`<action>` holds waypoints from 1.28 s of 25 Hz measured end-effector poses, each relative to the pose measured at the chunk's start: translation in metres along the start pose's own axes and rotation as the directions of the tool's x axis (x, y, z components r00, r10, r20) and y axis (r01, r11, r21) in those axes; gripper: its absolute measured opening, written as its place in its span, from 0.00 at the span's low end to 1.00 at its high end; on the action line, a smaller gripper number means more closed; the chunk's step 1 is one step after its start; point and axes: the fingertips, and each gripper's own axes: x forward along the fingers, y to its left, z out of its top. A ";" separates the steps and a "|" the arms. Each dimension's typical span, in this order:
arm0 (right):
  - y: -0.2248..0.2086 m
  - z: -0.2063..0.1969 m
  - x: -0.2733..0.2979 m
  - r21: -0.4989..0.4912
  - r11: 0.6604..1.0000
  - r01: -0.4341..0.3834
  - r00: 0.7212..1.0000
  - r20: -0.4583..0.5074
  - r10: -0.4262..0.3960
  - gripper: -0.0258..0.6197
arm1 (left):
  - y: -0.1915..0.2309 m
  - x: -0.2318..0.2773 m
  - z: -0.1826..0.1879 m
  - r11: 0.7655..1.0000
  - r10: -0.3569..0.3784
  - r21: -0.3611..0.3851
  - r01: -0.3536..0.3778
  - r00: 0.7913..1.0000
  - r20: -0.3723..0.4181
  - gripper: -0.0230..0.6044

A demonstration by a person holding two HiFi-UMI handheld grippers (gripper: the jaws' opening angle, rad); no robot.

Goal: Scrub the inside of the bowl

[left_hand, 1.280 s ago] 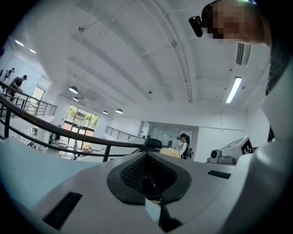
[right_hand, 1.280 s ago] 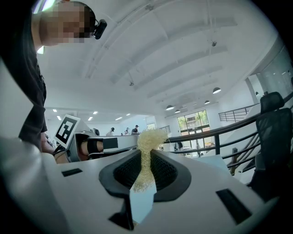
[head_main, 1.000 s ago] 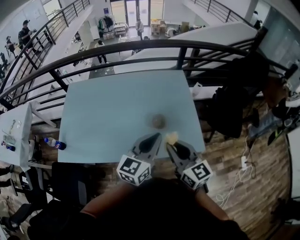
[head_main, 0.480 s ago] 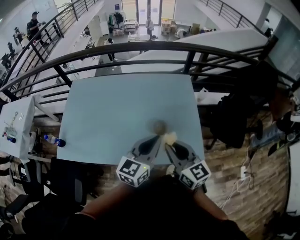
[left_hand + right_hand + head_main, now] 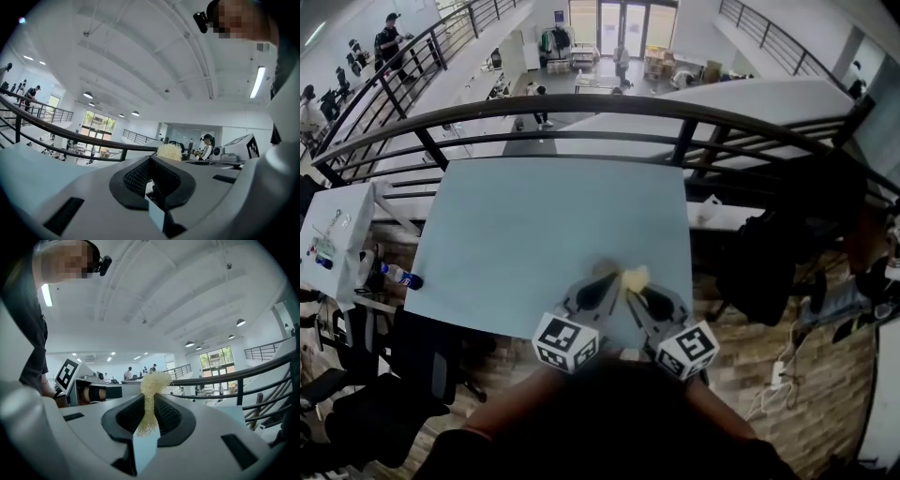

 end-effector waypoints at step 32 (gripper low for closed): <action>-0.099 -0.042 0.029 0.031 0.985 -0.172 0.978 -0.117 0.174 0.14 | 0.039 0.076 -0.044 0.986 0.159 -0.034 -0.164 0.981 -0.113 0.03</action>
